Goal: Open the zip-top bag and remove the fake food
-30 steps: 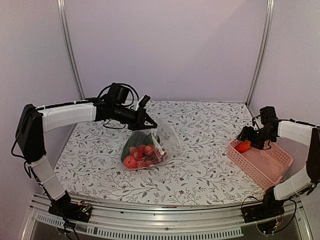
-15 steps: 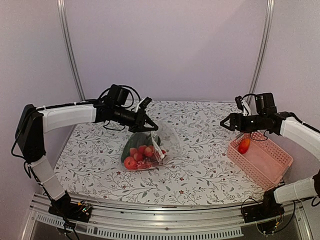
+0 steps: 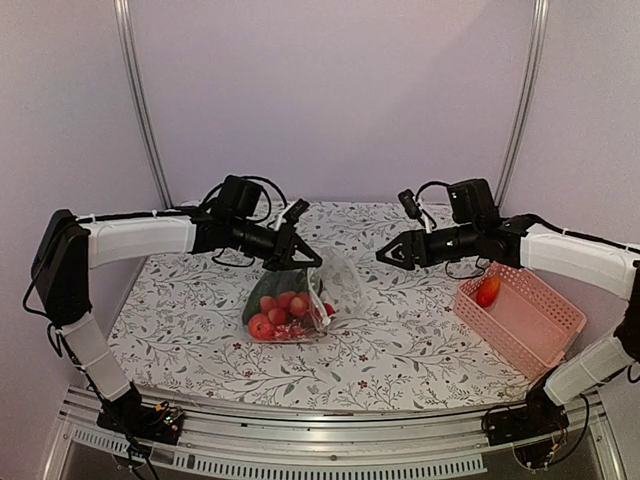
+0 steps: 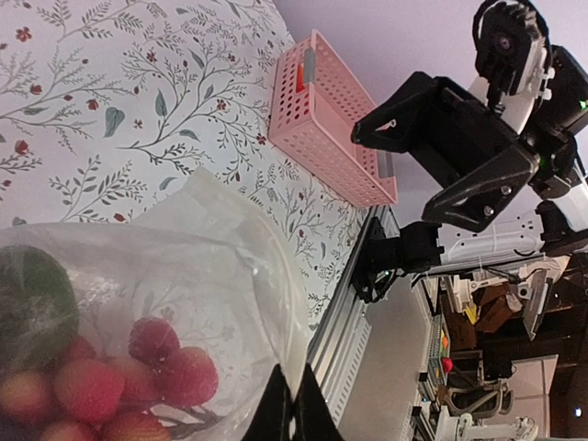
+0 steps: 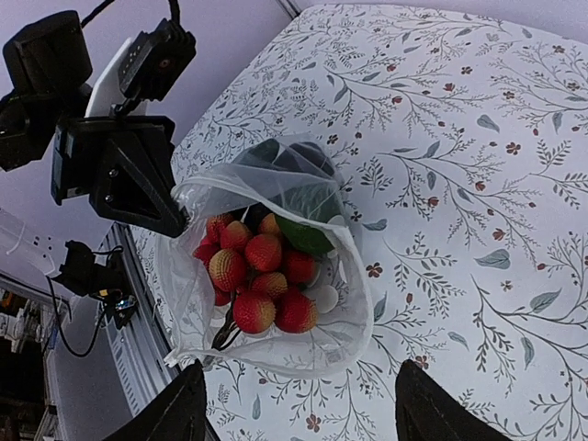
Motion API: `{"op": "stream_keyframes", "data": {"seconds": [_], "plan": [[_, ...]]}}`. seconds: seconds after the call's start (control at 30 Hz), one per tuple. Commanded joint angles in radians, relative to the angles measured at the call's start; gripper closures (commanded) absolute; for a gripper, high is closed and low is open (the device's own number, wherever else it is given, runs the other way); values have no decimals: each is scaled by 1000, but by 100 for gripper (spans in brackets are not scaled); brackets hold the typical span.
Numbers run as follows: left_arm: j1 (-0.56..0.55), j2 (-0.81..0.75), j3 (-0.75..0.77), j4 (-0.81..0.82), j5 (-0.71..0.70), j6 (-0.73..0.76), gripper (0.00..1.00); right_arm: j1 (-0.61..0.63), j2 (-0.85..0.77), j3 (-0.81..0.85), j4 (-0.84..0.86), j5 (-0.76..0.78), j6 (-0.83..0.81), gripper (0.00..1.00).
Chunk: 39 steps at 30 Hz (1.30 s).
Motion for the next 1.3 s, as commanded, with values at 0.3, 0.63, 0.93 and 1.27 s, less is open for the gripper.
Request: {"op": "stream_keyframes", "data": {"seconds": [0.3,0.63,0.93,1.27], "plan": [[-37,-31,-132,155,-21,-72,100,213,313,166,52,-11,67,42],[-54,-23,-239,317,-56,-158,100,286,394,107,96,-8,118,38],[-78,-1,-271,370,-68,-185,100,330,453,64,140,-15,151,35],[-86,-7,-294,382,-75,-190,100,351,522,47,204,-1,185,44]]}}
